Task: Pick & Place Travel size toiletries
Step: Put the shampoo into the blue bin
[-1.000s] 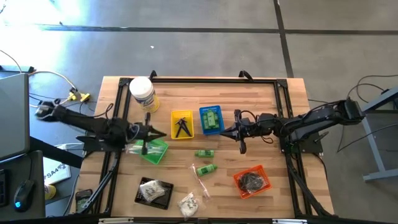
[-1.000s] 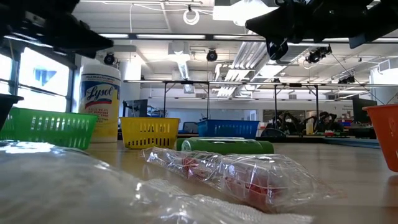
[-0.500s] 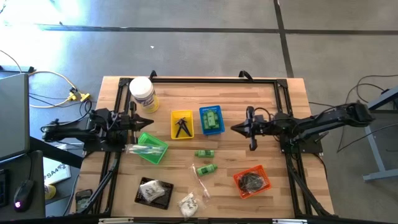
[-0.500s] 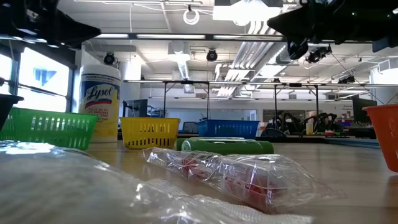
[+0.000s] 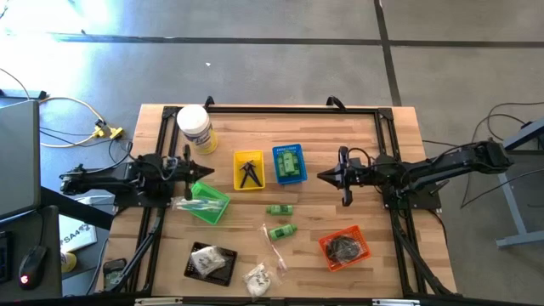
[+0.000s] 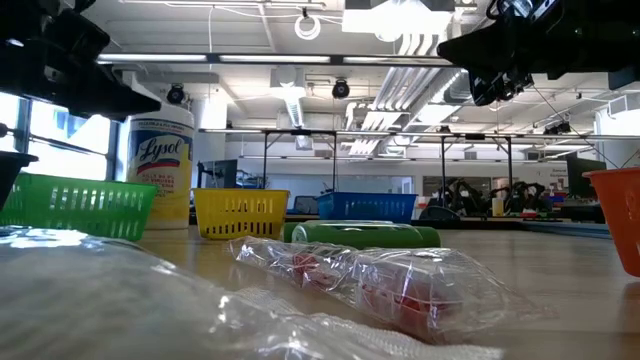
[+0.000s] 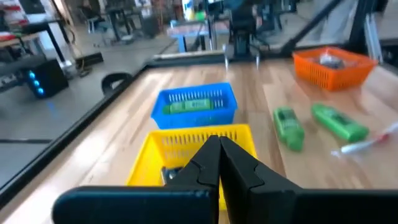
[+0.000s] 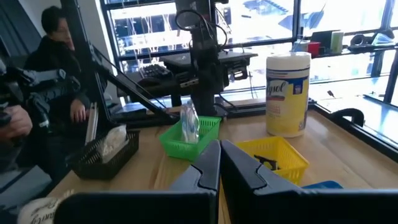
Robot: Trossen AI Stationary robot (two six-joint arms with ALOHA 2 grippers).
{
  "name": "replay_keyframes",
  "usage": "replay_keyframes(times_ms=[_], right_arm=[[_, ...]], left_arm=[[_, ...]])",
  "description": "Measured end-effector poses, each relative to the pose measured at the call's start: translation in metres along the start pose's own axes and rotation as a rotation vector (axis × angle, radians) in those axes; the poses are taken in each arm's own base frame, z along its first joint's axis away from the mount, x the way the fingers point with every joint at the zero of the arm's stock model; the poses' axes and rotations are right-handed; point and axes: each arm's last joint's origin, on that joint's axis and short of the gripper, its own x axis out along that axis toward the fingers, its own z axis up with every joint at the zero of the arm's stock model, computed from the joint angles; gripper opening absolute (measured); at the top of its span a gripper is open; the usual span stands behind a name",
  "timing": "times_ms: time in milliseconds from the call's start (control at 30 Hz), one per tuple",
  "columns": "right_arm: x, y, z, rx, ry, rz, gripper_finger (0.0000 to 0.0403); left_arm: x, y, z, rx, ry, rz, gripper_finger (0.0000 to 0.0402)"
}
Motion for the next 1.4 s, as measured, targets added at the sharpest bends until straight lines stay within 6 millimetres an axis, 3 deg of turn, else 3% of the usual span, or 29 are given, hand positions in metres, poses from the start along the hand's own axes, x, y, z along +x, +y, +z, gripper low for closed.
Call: replay_keyframes(times_ms=[300,1000,1400], right_arm=[[0.000,0.002,-0.001,0.003,0.005,0.008,0.0003],[0.012,0.001,-0.019,0.043,0.095,-0.003,0.0003],[0.016,0.003,-0.016,0.071,0.135,-0.009,0.0003]], left_arm=[[0.001,-0.005,0.000,-0.011,-0.035,-0.180,0.0000],[0.002,-0.003,0.001,-0.087,-0.036,-0.093,0.0000],[0.002,-0.002,0.003,-0.176,-0.058,-0.079,0.0000]])
